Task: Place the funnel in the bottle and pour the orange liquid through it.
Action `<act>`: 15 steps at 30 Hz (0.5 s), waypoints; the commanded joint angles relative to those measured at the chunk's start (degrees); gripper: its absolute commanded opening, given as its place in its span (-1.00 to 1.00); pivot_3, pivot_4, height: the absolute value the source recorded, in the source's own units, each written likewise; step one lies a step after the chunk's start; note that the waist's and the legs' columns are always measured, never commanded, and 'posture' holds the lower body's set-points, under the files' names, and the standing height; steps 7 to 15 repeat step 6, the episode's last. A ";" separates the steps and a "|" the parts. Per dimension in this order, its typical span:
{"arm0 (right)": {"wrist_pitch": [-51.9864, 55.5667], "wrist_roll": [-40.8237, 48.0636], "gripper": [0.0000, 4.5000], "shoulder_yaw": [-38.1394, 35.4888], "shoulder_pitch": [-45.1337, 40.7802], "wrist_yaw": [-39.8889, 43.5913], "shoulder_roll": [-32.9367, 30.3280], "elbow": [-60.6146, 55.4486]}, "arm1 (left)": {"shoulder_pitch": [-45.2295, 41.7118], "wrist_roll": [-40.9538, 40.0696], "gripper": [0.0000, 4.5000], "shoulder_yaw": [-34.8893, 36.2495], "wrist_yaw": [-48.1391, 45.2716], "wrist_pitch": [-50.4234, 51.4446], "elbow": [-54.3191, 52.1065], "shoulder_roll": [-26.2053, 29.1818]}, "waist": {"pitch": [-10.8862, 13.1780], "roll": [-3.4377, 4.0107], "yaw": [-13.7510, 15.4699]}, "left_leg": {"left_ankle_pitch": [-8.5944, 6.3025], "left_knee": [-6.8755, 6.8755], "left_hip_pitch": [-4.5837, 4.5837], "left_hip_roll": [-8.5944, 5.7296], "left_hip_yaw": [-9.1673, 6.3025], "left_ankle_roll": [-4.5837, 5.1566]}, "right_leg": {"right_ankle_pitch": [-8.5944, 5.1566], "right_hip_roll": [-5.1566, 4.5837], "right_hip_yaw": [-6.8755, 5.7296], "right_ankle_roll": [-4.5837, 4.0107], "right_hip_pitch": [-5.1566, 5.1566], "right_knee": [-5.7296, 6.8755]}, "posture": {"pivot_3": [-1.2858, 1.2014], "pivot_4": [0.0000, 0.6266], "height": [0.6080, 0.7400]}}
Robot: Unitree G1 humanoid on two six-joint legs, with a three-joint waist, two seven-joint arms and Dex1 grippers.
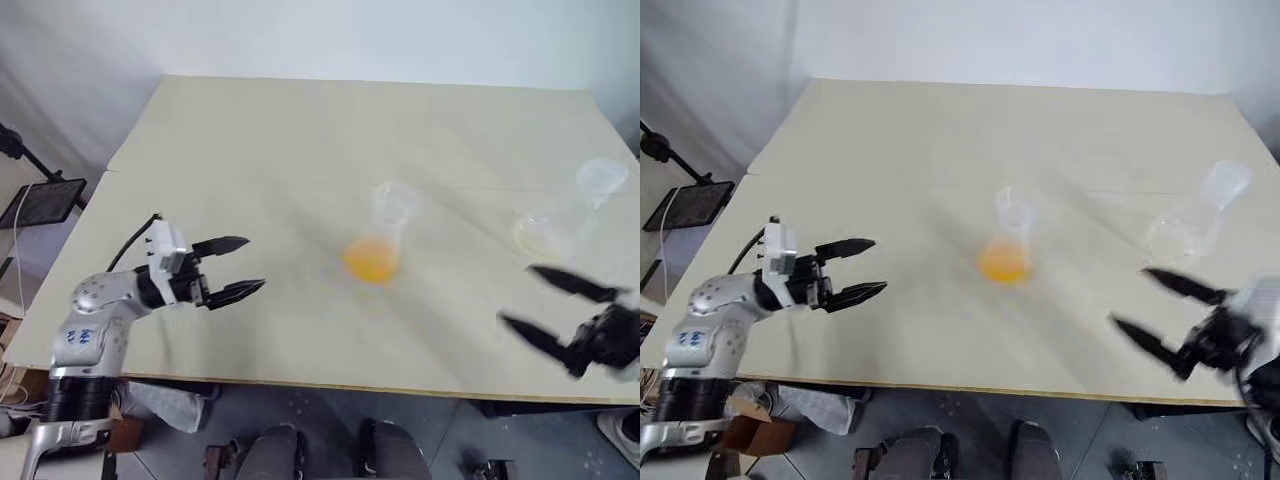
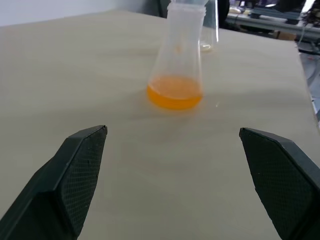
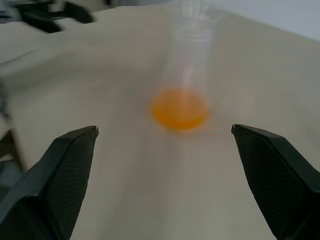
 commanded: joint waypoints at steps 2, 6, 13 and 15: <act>-7.63 -3.60 0.99 1.84 0.76 3.07 1.42 0.71 | 2.82 2.23 1.00 1.67 1.98 -2.18 -4.15 1.57 | 0.00 -0.01 0.46 | 0.00 0.02 0.01 0.01 -0.03 0.00 | 0.00 -0.06 0.00 0.00 0.06 -0.09 | 0.03 -0.52 1.00; -12.77 -6.16 0.99 2.40 1.86 3.19 3.42 3.33 | 4.53 3.85 1.00 2.14 4.37 -4.63 -5.84 0.99 | 0.01 -0.01 0.73 | -0.02 0.02 0.01 -0.01 -0.19 -0.03 | 0.00 -0.13 -0.07 0.00 0.15 -0.14 | 0.03 -0.52 1.00; -12.77 -6.16 0.99 2.40 1.86 3.19 3.42 3.33 | 4.53 3.85 1.00 2.14 4.37 -4.63 -5.84 0.99 | 0.01 -0.01 0.73 | -0.02 0.02 0.01 -0.01 -0.19 -0.03 | 0.00 -0.13 -0.07 0.00 0.15 -0.14 | 0.03 -0.52 1.00; -12.77 -6.16 0.99 2.40 1.86 3.19 3.42 3.33 | 4.53 3.85 1.00 2.14 4.37 -4.63 -5.84 0.99 | 0.01 -0.01 0.73 | -0.02 0.02 0.01 -0.01 -0.19 -0.03 | 0.00 -0.13 -0.07 0.00 0.15 -0.14 | 0.03 -0.52 1.00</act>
